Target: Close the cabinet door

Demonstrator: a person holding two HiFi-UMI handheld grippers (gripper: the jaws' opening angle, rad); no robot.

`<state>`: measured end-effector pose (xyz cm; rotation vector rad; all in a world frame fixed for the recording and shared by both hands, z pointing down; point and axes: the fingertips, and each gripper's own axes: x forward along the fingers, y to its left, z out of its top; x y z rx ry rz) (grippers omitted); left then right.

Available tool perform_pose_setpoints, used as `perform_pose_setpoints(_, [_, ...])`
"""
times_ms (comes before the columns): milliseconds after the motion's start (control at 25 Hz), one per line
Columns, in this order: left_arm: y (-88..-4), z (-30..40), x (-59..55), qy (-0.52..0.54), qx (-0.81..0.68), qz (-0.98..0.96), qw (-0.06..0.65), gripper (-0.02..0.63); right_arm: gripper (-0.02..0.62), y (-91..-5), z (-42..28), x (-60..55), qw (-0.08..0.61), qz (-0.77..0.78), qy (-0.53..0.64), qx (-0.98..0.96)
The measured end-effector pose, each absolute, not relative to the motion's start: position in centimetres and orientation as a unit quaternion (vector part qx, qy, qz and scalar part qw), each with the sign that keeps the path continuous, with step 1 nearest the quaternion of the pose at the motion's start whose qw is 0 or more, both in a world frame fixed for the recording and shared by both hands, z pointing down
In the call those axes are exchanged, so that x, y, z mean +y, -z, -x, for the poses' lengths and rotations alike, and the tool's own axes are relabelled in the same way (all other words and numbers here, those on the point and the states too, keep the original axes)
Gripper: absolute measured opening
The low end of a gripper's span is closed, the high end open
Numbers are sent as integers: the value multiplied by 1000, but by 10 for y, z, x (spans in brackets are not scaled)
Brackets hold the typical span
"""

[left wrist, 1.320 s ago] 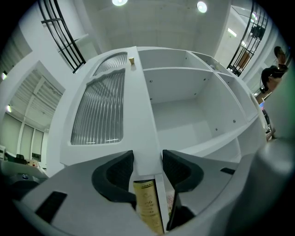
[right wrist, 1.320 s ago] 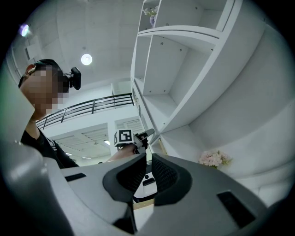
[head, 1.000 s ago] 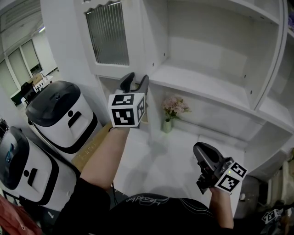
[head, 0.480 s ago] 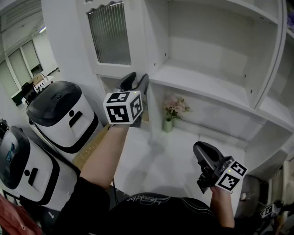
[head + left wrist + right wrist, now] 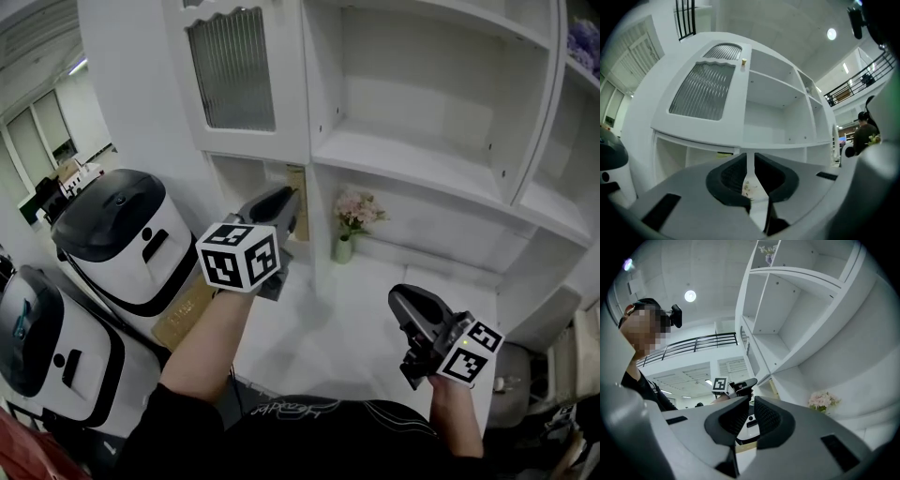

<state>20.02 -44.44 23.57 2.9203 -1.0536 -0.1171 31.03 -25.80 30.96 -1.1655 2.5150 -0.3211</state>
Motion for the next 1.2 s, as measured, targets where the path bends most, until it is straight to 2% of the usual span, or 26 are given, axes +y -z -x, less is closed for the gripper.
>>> perform_pose_setpoints(200, [-256, -169, -365, 48, -264, -962, 52, 38, 61, -299, -258, -243, 175, 386, 108, 899])
perform_pose_setpoints(560, [-307, -106, -249, 28, -175, -978, 114, 33, 61, -314, -171, -217, 167, 356, 144, 908])
perform_pose_setpoints(800, [-319, -71, -222, 51, -182, -970, 155, 29, 61, -333, -147, -198, 168, 364, 164, 901])
perform_pose_setpoints(1200, [-325, -70, -199, 46, -167, -973, 154, 29, 61, -341, -144, -178, 159, 384, 151, 897])
